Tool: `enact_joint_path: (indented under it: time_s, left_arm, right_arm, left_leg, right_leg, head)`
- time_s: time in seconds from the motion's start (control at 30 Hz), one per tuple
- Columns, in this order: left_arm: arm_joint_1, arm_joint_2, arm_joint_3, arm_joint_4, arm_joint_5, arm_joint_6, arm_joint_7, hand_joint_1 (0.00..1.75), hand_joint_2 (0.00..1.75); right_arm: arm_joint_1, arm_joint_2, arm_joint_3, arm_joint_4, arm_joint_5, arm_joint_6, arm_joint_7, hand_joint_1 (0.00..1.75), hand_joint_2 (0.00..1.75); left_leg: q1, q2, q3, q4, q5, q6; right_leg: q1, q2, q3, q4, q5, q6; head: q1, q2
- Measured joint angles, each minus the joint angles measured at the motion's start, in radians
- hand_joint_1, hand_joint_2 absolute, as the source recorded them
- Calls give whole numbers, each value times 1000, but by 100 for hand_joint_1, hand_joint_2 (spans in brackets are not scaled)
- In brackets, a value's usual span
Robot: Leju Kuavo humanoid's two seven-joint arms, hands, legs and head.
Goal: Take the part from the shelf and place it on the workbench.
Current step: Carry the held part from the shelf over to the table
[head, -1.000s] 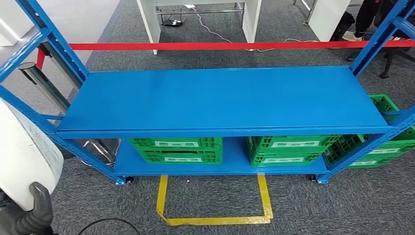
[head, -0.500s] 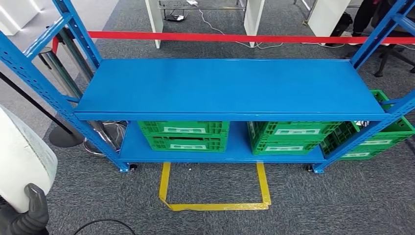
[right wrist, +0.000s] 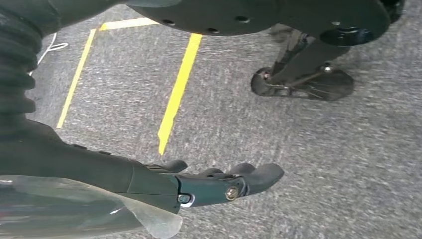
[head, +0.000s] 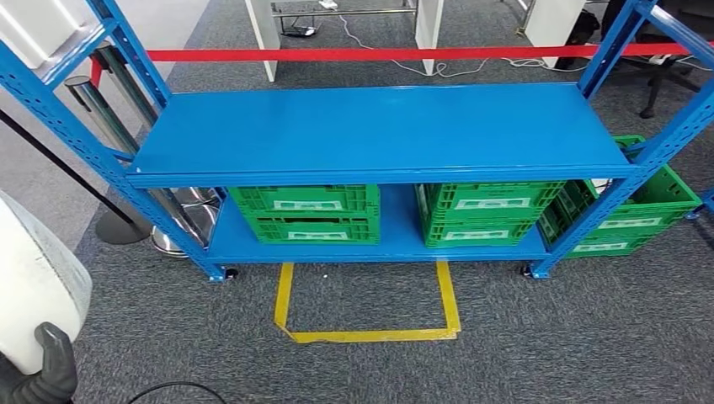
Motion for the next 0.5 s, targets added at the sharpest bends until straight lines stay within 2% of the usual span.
enact_joint_path:
  time_s: [0.03,0.07,0.13,0.17,0.2,0.27,0.3,0.33,0.37,0.4,0.47,0.5]
  left_arm:
    - [0,0,1,0,0,0,0,175,175]
    - [1,0,1,0,-1,2,0,175,175]
    - [2,0,1,-3,-3,5,0,175,175]
    - [3,0,1,-7,-4,8,0,175,175]
    - [4,0,1,-11,-5,11,0,175,175]
    - [5,0,2,-18,-5,16,0,175,175]
    - [6,0,2,-20,-5,17,0,175,175]
    - [7,0,2,-22,-4,18,0,175,175]
    - [7,0,2,-24,-4,18,0,175,175]
    - [7,-1,2,-25,-3,18,0,175,175]
    - [8,-1,2,-26,-2,18,0,175,175]
    - [9,-1,2,-26,-1,18,0,175,175]
  right_arm:
    - [0,0,0,0,1,0,0,0,175]
    - [0,0,1,1,2,0,0,0,175]
    - [1,0,2,1,5,0,0,0,175]
    - [0,0,3,2,7,0,0,0,175]
    - [0,1,4,2,9,-1,-1,0,175]
    - [0,2,6,4,11,-2,-1,0,175]
    - [0,2,7,5,12,-2,-2,0,175]
    - [0,1,8,6,12,-1,-2,0,175]
    - [0,1,8,7,13,-1,-2,0,175]
    - [1,0,8,8,13,-1,-2,0,175]
    - [1,-2,8,8,14,-1,-2,0,175]
    - [1,-3,9,8,14,-1,-2,0,175]
  left_leg:
    - [0,0,8,28,3,1]
    - [-1,0,32,17,25,5]
    - [-5,-2,118,-100,79,23]
    - [-8,-3,164,-176,89,35]
    - [-13,-4,196,-236,91,43]
    - [-20,-5,214,-290,90,51]
    - [-21,-4,211,-299,99,53]
    - [-19,-3,206,-308,109,56]
    - [-16,-2,201,-317,118,59]
    - [-12,-1,194,-324,127,62]
    - [-12,2,171,-321,138,64]
    - [-11,4,158,-315,144,63]
  right_leg:
    - [2,-1,-15,6,9,0]
    - [4,-2,-30,13,16,1]
    - [8,-1,-58,26,28,2]
    - [10,-1,-68,30,34,4]
    - [9,-1,-76,32,42,9]
    - [4,-1,-90,32,61,22]
    - [2,0,-97,30,67,29]
    - [1,1,-105,32,61,34]
    - [0,4,-117,47,38,38]
    - [0,7,-133,84,-1,43]
    - [-3,11,-171,211,-89,52]
    - [-4,11,-183,274,-113,56]
  head:
    - [0,0]
    - [0,0]
    - [0,0]
    - [0,0]
    - [0,0]
    - [-1,0]
    - [-1,0]
    - [-2,0]
    - [0,0]
    - [2,0]
    - [5,0]
    - [5,0]
